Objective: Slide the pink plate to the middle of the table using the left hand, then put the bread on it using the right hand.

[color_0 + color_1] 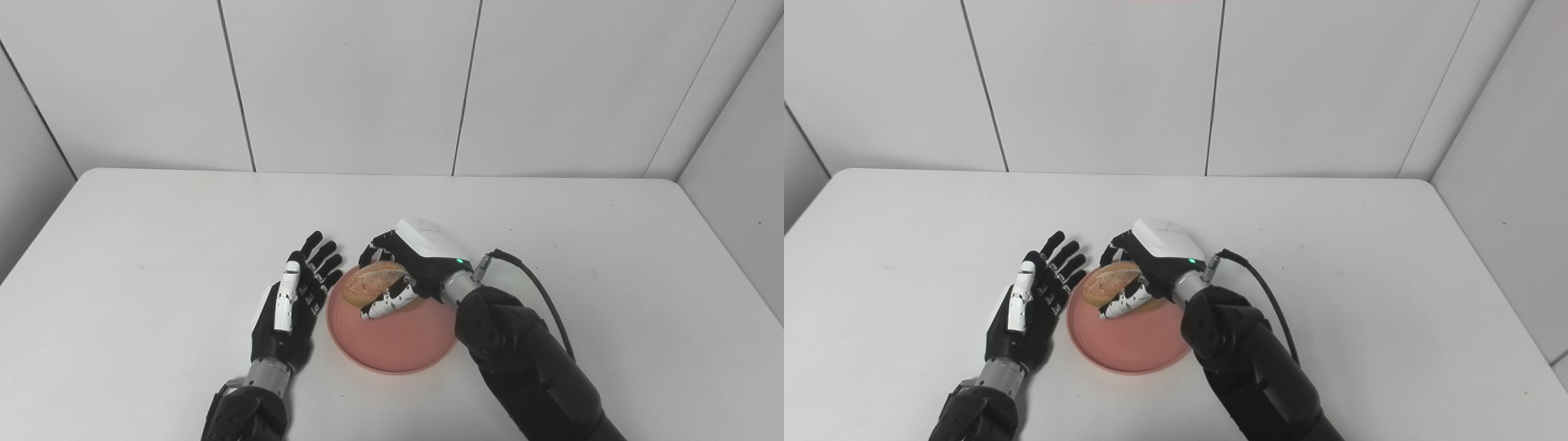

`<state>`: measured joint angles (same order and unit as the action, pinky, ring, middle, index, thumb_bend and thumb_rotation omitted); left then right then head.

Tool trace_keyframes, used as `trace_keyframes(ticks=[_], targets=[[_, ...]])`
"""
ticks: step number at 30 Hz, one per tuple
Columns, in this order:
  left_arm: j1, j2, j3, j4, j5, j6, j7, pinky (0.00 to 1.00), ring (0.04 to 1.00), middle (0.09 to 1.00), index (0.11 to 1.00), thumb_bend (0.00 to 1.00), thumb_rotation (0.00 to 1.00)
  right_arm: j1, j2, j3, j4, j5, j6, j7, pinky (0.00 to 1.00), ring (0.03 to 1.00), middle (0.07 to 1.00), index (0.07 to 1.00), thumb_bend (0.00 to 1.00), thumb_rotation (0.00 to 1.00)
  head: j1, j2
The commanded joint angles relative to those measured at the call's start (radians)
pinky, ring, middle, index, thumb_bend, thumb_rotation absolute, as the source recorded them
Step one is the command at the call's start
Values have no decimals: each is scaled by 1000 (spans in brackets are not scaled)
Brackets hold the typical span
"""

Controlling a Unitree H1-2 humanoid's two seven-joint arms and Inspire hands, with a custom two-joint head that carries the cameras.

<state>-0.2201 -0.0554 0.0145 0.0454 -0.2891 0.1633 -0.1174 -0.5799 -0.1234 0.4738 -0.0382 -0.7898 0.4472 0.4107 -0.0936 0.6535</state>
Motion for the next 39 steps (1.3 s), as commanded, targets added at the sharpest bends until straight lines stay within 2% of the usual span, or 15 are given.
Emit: trace_keyframes(ticks=[1,6,11,18,31,35,36,37,39], targets=[[28,-15,-9,10,13,60,21,904,896,902,897,420,1000,-26,0,-1,-20,-7,-35,-24,294,382,476,573,559,120,2,1],[28,-16,-7,3,16,69,21,897,895,900,891,418,1000,-13,-5,16,-28,-24,-28,-21,322,403,490,577,565,126,4,5],[27,-18,-7,5,19,69,22,892,894,899,890,423,1000,-4,-20,31,-32,-40,-30,-16,306,396,487,577,564,128,10,8],[26,-18,-9,11,20,60,17,907,901,905,896,431,1000,9,-36,38,-32,-53,-39,-20,300,395,485,577,566,118,15,7],[25,-17,-10,15,19,53,12,914,907,910,901,430,1000,20,-46,44,-19,-76,-49,-29,311,403,492,575,577,160,17,8],[25,-19,-9,15,21,54,16,913,910,911,900,431,1000,29,-47,35,-29,-69,-48,-28,318,408,496,575,641,229,17,8],[24,-20,-9,14,21,55,16,910,909,911,899,430,1000,32,-47,31,-31,-62,-50,-28,346,436,521,590,694,273,18,8],[24,-20,-9,15,20,56,16,910,909,911,899,430,1000,34,-48,28,-33,-58,-54,-28,352,443,526,593,700,279,18,8],[24,-22,-7,14,17,57,16,908,908,909,897,431,1000,38,-52,27,-38,-54,-57,-26,440,535,612,633,761,322,18,7]])
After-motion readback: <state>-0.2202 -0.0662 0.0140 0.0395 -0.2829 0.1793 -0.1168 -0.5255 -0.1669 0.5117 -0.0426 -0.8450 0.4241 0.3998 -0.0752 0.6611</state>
